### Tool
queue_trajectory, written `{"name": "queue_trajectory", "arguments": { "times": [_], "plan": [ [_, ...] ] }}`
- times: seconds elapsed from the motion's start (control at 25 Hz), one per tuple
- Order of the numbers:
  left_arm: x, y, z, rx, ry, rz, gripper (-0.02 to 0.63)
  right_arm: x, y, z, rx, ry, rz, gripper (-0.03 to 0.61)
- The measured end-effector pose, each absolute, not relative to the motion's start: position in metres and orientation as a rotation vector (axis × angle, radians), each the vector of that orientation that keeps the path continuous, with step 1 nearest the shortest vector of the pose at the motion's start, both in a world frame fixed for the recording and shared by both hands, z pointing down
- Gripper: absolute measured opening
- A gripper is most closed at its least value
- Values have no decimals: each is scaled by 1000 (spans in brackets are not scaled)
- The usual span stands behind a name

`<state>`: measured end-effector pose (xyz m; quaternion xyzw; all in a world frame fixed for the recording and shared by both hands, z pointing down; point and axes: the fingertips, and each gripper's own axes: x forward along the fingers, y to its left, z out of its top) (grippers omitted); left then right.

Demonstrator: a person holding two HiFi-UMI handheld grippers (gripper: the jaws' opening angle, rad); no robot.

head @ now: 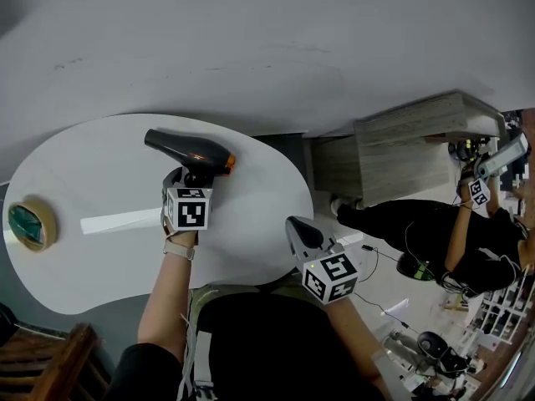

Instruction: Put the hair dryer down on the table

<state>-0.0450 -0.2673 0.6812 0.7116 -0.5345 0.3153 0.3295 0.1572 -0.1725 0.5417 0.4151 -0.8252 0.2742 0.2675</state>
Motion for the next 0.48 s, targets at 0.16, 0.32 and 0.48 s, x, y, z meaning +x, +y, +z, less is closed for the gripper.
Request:
{"name": "queue_trajectory", "arguments": {
  "times": [0.16,0.32,0.48],
  "plan": [
    [-49,-257,670,1881,-1402,791,337,153,-162,536,1130,-2240,726,17],
    [-54,-243,656,1904,-1397,738,337,148,-152,530,1136,-2255,709,17],
    [-59,-229,638,1932,-1385,690,336,138,-145,521,1144,-2279,679,17]
  ]
}}
